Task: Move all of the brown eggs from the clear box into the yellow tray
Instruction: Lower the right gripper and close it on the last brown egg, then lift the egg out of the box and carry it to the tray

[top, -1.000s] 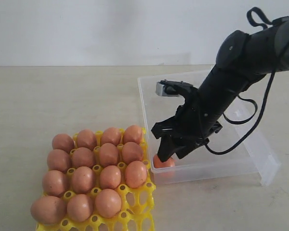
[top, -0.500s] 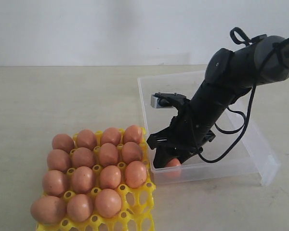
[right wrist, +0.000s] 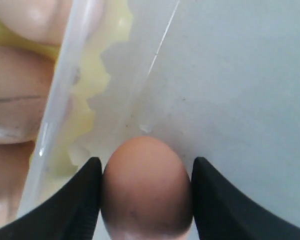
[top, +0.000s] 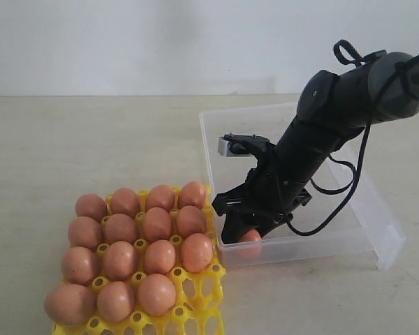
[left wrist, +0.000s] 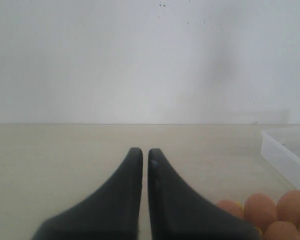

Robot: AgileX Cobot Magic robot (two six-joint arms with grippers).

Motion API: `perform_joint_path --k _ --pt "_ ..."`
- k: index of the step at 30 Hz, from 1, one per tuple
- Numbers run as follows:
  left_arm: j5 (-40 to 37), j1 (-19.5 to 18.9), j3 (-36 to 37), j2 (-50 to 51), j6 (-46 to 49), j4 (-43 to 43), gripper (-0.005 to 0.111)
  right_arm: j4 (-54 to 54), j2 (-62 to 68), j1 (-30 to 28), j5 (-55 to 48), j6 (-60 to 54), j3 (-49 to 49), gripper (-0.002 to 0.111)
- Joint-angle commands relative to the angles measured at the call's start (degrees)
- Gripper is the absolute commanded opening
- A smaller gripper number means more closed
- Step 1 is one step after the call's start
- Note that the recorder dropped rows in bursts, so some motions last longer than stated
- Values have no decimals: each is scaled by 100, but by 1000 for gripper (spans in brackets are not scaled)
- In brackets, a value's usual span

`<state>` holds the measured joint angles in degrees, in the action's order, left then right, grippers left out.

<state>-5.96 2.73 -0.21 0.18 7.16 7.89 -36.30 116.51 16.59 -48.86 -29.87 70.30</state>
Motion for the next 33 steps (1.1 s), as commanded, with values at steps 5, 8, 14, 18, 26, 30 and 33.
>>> perform_joint_path --k 5,8,14,18,26,30,33 --pt "-7 -15 21 -18 17 2 4 92 -263 -8 1214 -72 14 0" --pt "5 -15 21 -18 17 2 4 44 -677 -8 1911 97 14 0" --pt "30 -15 21 -18 17 2 4 -358 -1695 -8 3446 152 -241 0" --pt "30 -15 21 -18 17 2 4 -454 -2330 61 3868 -156 -321 0" --pt "30 -15 21 -18 17 2 4 -42 -3427 1239 6825 -743 -1132 0" --pt "30 -15 21 -18 17 2 4 415 -3340 1905 9535 225 -2015 0" --pt "30 -15 21 -18 17 2 4 -389 -3043 2048 10268 2020 -2232 0"
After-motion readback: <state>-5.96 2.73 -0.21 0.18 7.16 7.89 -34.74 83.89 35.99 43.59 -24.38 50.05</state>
